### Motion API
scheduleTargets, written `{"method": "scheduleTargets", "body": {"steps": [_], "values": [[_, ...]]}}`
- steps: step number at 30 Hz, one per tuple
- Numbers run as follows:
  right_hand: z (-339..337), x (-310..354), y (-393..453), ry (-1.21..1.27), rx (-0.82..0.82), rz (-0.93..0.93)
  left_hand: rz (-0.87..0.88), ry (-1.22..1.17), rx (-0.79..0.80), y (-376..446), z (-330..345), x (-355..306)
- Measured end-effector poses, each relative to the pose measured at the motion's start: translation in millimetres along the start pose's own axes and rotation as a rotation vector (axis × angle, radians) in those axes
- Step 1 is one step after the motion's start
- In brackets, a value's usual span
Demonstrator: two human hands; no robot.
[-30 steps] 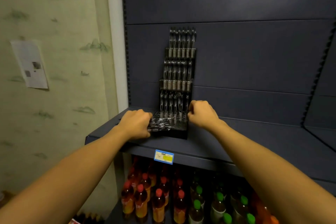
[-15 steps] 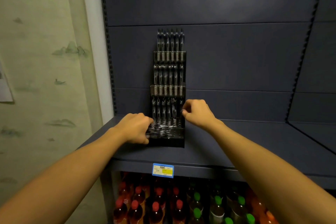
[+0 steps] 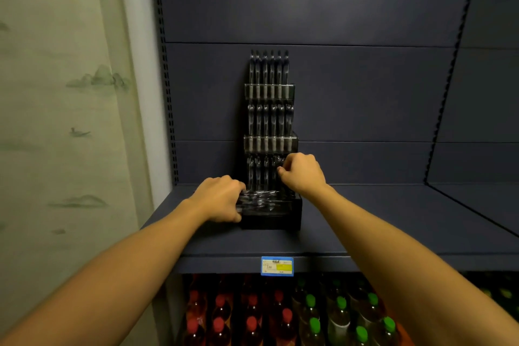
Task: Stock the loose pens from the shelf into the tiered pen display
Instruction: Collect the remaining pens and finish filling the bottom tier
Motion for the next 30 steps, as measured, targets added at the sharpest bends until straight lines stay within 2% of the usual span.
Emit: {"method": "scheduleTargets", "body": {"steps": [5, 10, 19, 24, 30], "values": [[-6, -2, 0, -0.018, -0.039, 0.071, -0.042, 0.001, -0.039, -4, -2, 10], [8, -11, 0, -0.008, 0.031, 0.121, -0.078, -0.012, -0.055, -6, -3, 15], [-7, -14, -13, 0.022, 0.014, 0.055, -0.084, -0.009, -0.07, -1, -8, 12], [5, -4, -26, 0.221, 0.247, -0.031, -0.036, -0.015, -0.086, 7, -17, -3], [16, -19, -25, 0.464, 0.373, 0.048, -0.011, -0.015, -0.095, 11, -21, -10]]}}
Point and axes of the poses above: each hand's wrist, its own y-axis towards the middle knuckle, its own z-axis out of the palm, x = y × z, the point moved 10 cm from there along y, towards the middle knuckle, and after that the axes turned 9 degrees about z, right-handed, at the moved point
